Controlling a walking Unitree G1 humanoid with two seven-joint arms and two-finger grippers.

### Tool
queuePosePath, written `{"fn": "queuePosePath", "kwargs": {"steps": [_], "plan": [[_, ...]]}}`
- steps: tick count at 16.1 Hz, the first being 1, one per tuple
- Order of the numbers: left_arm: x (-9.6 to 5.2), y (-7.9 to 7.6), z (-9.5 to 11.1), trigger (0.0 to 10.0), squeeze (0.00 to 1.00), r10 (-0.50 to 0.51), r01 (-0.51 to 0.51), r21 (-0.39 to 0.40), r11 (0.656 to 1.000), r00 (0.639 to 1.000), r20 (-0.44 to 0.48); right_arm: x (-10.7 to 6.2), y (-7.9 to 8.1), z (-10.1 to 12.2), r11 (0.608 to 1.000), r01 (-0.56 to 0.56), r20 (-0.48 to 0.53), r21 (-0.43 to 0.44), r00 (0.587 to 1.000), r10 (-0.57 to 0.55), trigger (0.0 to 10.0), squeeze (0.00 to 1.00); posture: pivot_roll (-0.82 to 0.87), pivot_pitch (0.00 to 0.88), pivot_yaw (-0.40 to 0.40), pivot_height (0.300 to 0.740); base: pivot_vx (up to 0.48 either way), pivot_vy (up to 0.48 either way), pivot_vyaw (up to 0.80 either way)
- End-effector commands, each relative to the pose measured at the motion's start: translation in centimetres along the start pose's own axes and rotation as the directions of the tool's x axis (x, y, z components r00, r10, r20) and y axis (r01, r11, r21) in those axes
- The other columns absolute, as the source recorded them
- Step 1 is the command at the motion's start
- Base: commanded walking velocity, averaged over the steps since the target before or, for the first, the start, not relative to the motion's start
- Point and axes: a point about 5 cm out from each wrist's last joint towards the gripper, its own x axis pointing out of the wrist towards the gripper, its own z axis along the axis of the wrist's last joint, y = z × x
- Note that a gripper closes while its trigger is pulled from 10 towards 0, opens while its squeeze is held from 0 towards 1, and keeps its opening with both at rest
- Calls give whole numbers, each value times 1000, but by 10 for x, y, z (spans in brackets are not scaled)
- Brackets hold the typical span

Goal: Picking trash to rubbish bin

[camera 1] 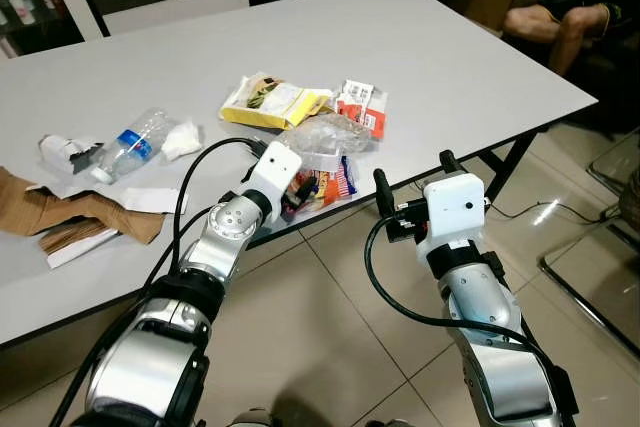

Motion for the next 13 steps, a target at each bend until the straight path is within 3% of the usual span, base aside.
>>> {"fn": "queuePosePath", "kwargs": {"steps": [1,3,4,5,13], "plan": [[0,0,-3,10000,0,-18,19,36,999,999,-28,-1,0,1,1000,2,-1,2,1000,-2,10000,0,105,108,53,740,0,0,0],[0,-2,-12,10000,0,-38,43,66,997,996,-81,-2,1,0,1000,2,-5,3,1000,-2,10000,0,102,109,56,740,0,0,0],[0,-3,-15,4392,0,-39,44,60,997,995,-93,-3,1,0,1000,1,-7,2,1000,-1,10000,0,102,109,56,740,0,0,0],[0,-3,-16,0,0,-38,43,44,998,994,-102,-3,1,0,1000,-2,-8,-1,1000,2,10000,0,99,108,54,740,0,0,0],[-2,3,-21,0,0,3,3,56,998,994,-106,-4,1,-2,1000,0,-15,-3,1000,0,10000,0,95,111,53,740,0,0,0]]}}
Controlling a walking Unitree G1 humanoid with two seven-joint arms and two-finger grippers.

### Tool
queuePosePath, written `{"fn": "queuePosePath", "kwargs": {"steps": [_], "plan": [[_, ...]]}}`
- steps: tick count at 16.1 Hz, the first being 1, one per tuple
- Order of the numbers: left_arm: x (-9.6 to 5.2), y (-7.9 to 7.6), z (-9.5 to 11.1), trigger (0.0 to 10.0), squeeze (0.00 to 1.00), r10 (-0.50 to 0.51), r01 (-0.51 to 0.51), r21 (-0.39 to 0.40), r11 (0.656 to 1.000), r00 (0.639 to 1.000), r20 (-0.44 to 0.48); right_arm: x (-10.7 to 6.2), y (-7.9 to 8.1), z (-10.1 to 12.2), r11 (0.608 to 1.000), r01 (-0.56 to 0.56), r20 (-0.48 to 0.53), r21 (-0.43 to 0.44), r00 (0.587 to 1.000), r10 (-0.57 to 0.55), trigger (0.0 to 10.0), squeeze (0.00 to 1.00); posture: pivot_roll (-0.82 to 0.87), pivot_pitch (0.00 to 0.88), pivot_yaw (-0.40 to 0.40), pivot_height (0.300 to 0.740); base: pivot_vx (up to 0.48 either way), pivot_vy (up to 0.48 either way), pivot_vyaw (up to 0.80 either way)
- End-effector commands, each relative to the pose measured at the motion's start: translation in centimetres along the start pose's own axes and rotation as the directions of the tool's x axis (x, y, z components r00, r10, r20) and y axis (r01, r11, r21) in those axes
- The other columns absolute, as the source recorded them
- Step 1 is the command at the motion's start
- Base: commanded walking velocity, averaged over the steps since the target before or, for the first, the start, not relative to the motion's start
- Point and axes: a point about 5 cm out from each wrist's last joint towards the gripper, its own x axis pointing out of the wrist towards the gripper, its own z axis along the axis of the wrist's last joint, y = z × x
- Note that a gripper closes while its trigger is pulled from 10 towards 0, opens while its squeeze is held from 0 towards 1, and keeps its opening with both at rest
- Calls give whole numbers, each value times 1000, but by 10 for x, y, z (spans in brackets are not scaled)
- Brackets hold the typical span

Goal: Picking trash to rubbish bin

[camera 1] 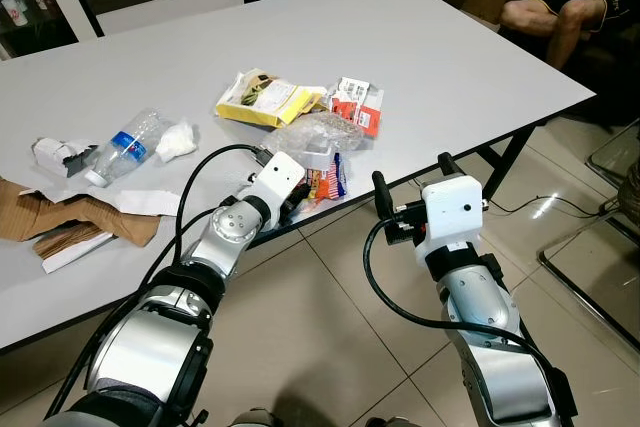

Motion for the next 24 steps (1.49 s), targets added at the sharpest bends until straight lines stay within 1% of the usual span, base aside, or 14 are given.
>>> {"fn": "queuePosePath", "kwargs": {"steps": [1,6,9,11,13,14,15,16,17,18,19,20,22,24], "plan": [[-3,4,-11,0,0,12,-12,8,1000,998,-59,-2,0,0,1000,2,-6,3,1000,-2,10000,0,95,111,53,740,0,0,0],[-4,10,-9,0,0,64,-64,17,998,997,-41,-2,1,-1,1000,1,-10,2,1000,-1,10000,0,96,110,52,740,0,0,0],[-5,15,-7,0,0,107,-107,3,994,994,-16,-2,1,-1,1000,1,-10,3,1000,-1,10000,0,97,112,48,740,0,0,0],[-5,23,1,0,0,169,-169,-14,986,985,35,-2,0,-2,1000,2,-12,4,1000,-2,10000,0,100,112,46,740,0,0,0],[-7,31,9,0,0,234,-230,-50,972,968,95,-2,0,-2,1000,4,-13,4,1000,-3,10000,0,101,111,45,740,0,0,0],[-8,38,18,0,0,289,-280,-79,957,944,159,-2,0,-3,1000,5,-13,4,1000,-5,10000,0,102,110,43,740,0,0,0],[-9,40,21,0,0,310,-299,-88,950,933,181,-2,-1,-3,1000,6,-13,4,1000,-6,10000,0,104,109,40,740,0,0,0],[-11,46,28,0,0,351,-334,-113,936,910,220,-1,-1,-3,1000,10,-13,3,1000,-10,10000,0,104,109,40,740,0,0,0],[-11,49,31,0,0,368,-348,-122,930,899,236,-1,-1,-3,1000,12,-13,2,1000,-12,10000,0,104,108,39,740,0,0,0],[-13,55,41,0,0,410,-382,-152,912,868,281,-1,-3,-3,1000,19,-13,0,1000,-19,10000,0,105,108,35,740,0,0,0],[-14,60,50,0,0,435,-399,-175,900,844,315,-1,-4,-4,1000,23,-14,0,1000,-23,10000,0,105,108,33,740,0,0,0],[-14,62,58,0,0,441,-400,-186,897,828,346,-1,-5,-4,1000,24,-14,0,1000,-24,10000,0,105,108,33,740,0,0,0],[-14,61,68,0,0,438,-386,-207,899,812,387,-1,-5,-4,1000,27,-14,-1,1000,-27,10000,0,106,107,31,740,0,0,0],[-13,59,73,0,0,428,-372,-212,904,805,411,-1,-6,-4,1000,30,-14,-1,999,-30,10000,0,106,106,31,740,0,0,0]]}}
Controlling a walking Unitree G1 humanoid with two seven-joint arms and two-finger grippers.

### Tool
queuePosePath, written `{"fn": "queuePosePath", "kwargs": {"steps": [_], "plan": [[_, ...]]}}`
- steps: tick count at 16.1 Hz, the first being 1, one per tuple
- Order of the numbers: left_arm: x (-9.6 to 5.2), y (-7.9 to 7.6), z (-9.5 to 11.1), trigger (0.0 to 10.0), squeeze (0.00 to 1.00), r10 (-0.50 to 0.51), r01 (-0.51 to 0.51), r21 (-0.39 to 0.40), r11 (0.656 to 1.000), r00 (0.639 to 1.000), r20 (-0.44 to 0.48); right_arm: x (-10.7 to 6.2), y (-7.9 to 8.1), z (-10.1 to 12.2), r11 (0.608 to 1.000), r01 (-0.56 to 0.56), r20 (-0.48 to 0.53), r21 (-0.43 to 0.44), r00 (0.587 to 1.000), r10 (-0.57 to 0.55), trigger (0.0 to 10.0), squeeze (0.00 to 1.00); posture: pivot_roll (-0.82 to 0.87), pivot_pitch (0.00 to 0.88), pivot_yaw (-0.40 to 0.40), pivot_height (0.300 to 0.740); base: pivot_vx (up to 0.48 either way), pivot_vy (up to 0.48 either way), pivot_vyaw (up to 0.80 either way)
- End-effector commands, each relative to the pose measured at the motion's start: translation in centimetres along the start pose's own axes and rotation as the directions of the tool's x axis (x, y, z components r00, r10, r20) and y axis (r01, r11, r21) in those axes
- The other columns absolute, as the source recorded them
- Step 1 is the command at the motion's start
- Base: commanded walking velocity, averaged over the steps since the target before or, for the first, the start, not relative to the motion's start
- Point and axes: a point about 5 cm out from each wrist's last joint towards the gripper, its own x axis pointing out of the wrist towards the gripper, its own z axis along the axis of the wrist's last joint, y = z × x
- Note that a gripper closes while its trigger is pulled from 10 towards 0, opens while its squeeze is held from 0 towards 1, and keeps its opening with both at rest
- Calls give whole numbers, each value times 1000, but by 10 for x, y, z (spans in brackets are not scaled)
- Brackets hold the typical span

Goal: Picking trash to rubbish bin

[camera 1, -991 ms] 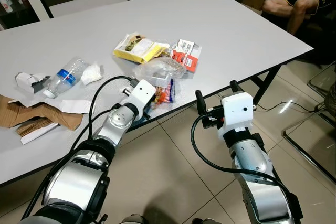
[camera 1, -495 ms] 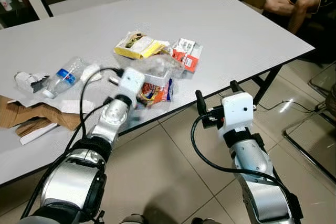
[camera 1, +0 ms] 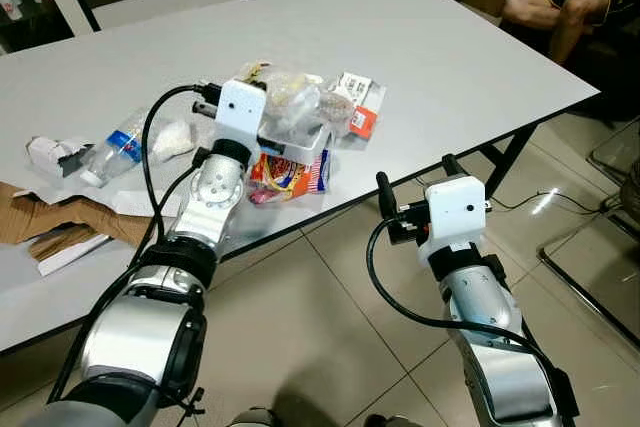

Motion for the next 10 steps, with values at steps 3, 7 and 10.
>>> {"fn": "queuePosePath", "kwargs": {"steps": [3,7,10], "plan": [[3,5,8,0,0,36,-34,-62,997,999,37,-1,-3,-2,1000,22,-6,4,1000,-22,10000,0,106,106,31,740,0,0,0],[14,6,19,0,0,136,-132,-385,913,991,-16,-1,-5,-3,999,31,-7,12,999,-31,10000,0,110,105,28,740,0,0,0],[25,-1,38,0,0,111,-81,-537,840,993,25,0,-6,-4,999,32,-8,12,999,-32,10000,0,112,104,23,740,0,0,0]]}}
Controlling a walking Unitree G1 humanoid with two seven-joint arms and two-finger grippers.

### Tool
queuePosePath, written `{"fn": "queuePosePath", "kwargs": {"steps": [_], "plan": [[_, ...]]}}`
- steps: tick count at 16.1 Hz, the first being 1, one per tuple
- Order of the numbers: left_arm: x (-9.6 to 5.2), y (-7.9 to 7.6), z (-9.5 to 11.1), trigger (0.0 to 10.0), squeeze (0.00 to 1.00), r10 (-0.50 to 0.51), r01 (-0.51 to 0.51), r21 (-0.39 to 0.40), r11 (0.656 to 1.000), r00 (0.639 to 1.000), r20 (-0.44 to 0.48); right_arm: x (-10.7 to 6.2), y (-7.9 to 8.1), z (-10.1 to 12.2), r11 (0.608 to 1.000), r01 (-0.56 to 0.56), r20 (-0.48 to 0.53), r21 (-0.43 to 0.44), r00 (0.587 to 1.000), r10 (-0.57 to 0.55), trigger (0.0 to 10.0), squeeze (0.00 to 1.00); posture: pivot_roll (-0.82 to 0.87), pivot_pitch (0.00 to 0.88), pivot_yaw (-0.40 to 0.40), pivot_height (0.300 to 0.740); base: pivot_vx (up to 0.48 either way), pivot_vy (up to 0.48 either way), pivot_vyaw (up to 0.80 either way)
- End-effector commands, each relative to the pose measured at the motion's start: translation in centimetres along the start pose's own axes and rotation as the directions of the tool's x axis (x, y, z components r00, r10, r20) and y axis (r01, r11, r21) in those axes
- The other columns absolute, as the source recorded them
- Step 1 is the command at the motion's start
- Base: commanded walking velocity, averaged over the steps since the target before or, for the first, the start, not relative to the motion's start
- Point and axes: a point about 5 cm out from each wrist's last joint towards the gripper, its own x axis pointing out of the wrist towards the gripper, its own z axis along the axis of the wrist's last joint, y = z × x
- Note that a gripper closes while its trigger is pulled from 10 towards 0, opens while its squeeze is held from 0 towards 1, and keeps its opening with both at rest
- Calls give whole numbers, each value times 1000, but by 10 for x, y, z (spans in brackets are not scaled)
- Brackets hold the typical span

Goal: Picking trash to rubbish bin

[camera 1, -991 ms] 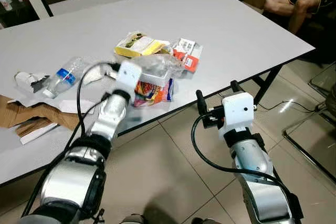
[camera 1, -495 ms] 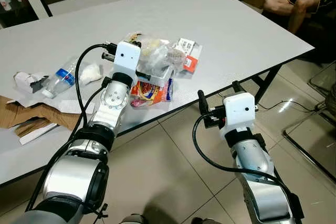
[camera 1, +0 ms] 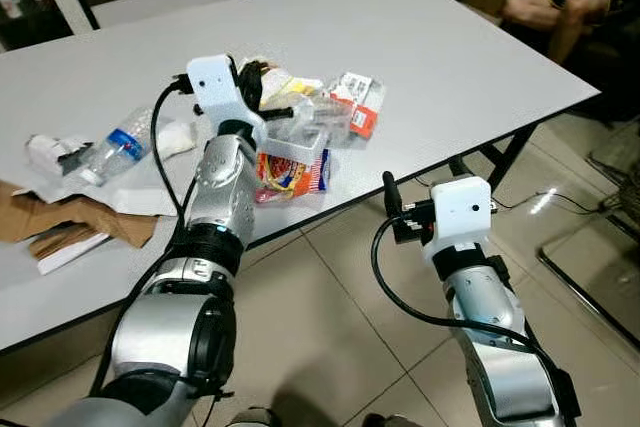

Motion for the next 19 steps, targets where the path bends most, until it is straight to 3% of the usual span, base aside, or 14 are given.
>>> {"fn": "queuePosePath", "kwargs": {"steps": [1,7,8,9,10,11,16,19], "plan": [[8,-10,18,0,0,-41,41,0,999,997,60,0,-1,-1,1000,2,0,7,1000,-2,10000,0,112,104,23,740,0,0,0],[7,-13,17,0,0,-77,78,-30,997,996,34,-1,-1,-3,1000,11,-3,12,1000,-11,10000,0,111,101,30,740,0,0,0],[6,-15,16,0,0,-100,100,-2,995,995,29,-1,-1,-3,1000,10,-4,12,1000,-10,10000,0,113,101,31,740,0,0,0],[3,-18,6,6784,110,-137,138,60,989,990,-21,0,0,-3,1000,8,-3,12,1000,-8,10000,0,113,101,31,740,0,0,0],[1,-18,2,10000,110,-150,153,86,985,988,-39,0,0,-3,1000,7,-3,12,1000,-7,10000,0,113,101,31,740,0,0,0],[-3,-16,-4,10000,1000,-155,162,121,979,986,-63,0,1,-3,1000,7,-2,14,1000,-7,10000,0,114,103,31,740,0,0,0],[-28,-1,-43,10000,1000,-143,200,253,947,964,-225,-1,1,-4,1000,15,-5,22,1000,-15,10000,0,117,105,34,740,0,0,0],[-39,-2,-55,10000,1000,-162,234,273,933,951,-262,-1,2,-4,1000,21,-3,22,1000,-21,10000,0,118,106,36,740,0,0,0]]}}
